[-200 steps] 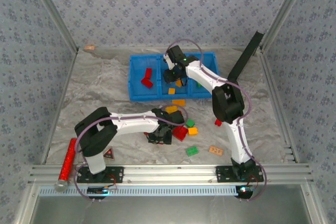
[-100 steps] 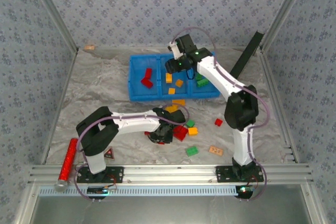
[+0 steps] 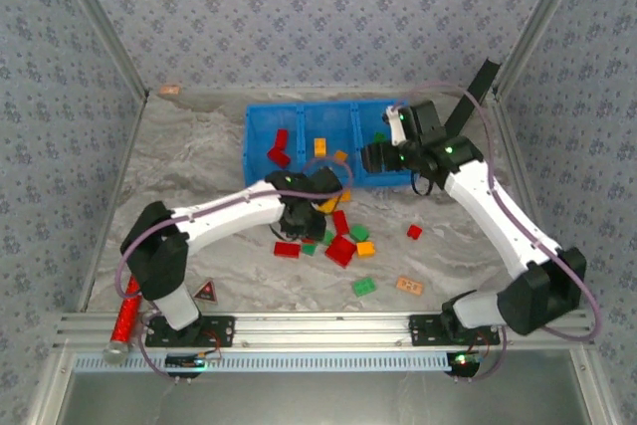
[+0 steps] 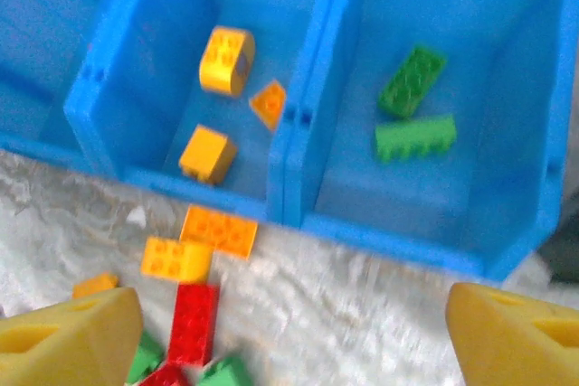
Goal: Sort the legos into containers by color
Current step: Pick up the lego from the middle-left of the table, then place the lego in the container.
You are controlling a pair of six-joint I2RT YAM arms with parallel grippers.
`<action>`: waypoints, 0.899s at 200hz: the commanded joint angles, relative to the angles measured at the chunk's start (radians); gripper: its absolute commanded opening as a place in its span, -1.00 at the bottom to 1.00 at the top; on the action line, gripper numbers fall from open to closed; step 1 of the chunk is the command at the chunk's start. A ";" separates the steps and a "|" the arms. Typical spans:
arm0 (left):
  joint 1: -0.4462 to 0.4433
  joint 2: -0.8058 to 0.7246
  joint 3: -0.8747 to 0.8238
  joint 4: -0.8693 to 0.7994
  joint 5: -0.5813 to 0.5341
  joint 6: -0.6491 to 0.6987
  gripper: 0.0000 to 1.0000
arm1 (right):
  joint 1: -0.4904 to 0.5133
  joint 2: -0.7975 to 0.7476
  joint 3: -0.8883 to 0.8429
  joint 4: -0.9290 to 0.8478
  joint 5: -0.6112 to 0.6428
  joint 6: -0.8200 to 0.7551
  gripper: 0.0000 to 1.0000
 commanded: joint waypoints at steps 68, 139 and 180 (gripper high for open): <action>0.323 0.027 0.396 -0.008 -0.090 0.296 -0.52 | 0.268 -0.278 -0.491 -0.058 -0.022 0.273 0.99; 0.480 0.202 0.530 0.058 -0.038 0.334 -0.51 | 0.547 -0.328 -0.687 0.022 0.034 0.577 1.00; 0.528 0.359 0.610 0.065 -0.018 0.358 -0.53 | 0.640 -0.310 -0.711 0.040 0.074 0.667 1.00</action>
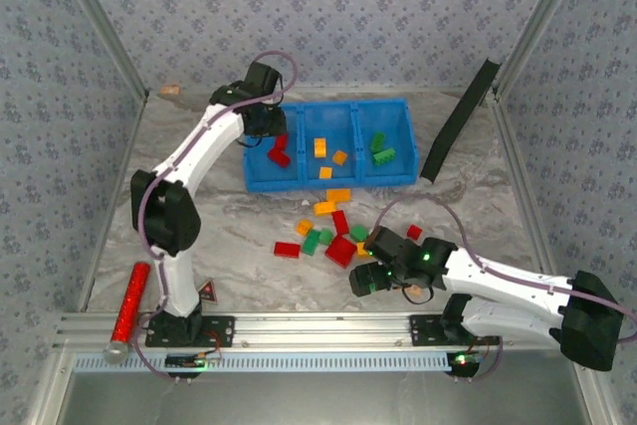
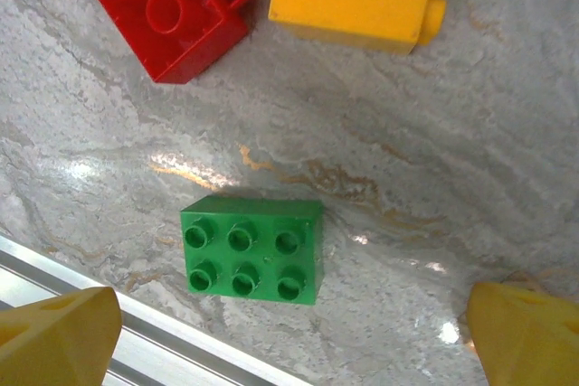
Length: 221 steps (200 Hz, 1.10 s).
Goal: Sort the legos into containers by color
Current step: Place the lego in the container, then pick up the lego from the bottom-center of the table.
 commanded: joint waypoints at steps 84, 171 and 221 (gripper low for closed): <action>0.054 0.349 0.229 -0.039 0.053 0.029 -0.35 | 0.156 0.062 -0.024 0.031 0.197 0.161 0.85; 0.054 0.320 0.198 -0.017 0.066 0.038 -0.04 | 0.182 0.177 -0.025 0.151 0.180 0.080 0.76; 0.049 0.221 0.148 -0.015 0.070 0.057 -0.04 | 0.195 0.298 0.008 0.192 0.169 0.059 0.54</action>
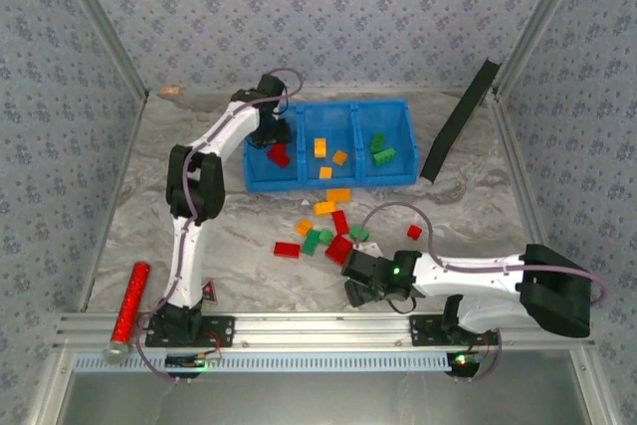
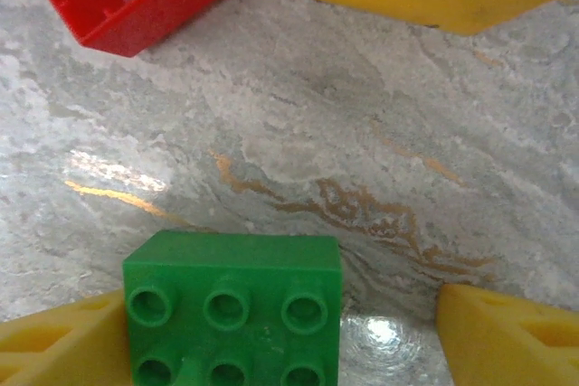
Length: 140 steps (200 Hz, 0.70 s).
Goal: Sort the legos into containers by color
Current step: Pick up the lego from the bottom-center of the table.
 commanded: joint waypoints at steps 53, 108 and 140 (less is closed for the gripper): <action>-0.048 -0.275 -0.130 -0.031 -0.015 0.064 -0.03 | 0.014 0.069 0.028 0.053 -0.012 -0.031 -0.01; -0.133 -0.497 -0.393 -0.034 -0.036 0.114 0.01 | -0.124 -0.165 0.030 -0.100 -0.051 -0.080 -0.17; -0.215 -0.609 -0.579 0.012 0.019 0.149 0.04 | -0.356 -0.334 0.095 -0.160 -0.129 -0.224 -0.19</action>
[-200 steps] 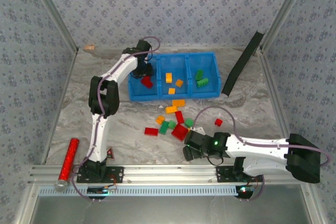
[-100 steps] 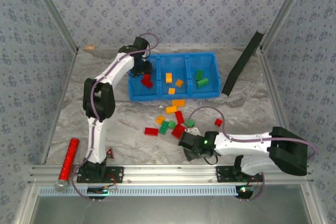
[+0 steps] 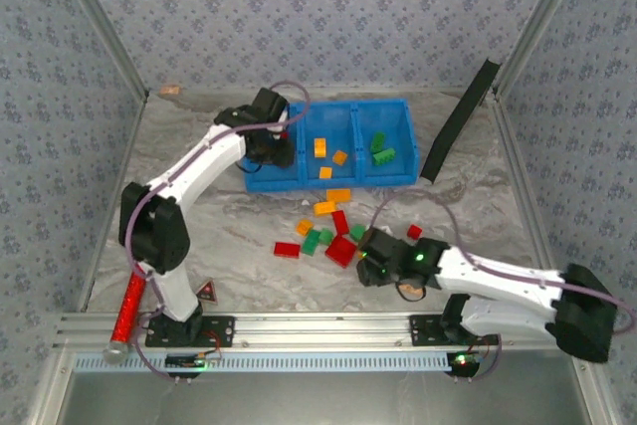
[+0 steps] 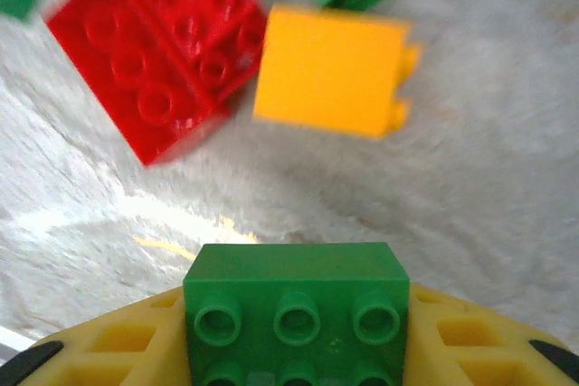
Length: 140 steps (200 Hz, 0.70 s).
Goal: Sort the legos into containers by color
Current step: Pick up the lego from the bottom-center of the table, then place the lego in the container.
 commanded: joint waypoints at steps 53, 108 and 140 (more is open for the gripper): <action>-0.142 -0.146 -0.339 0.163 0.128 0.030 0.07 | -0.435 -0.007 0.311 -0.090 -0.072 -0.417 -0.21; -0.209 -0.089 -0.377 0.243 0.130 0.033 0.07 | -0.605 0.331 0.637 0.072 -0.046 -0.581 -0.23; -0.231 -0.051 -0.377 0.243 0.135 0.039 0.07 | -0.653 0.535 0.794 0.095 -0.055 -0.605 -0.23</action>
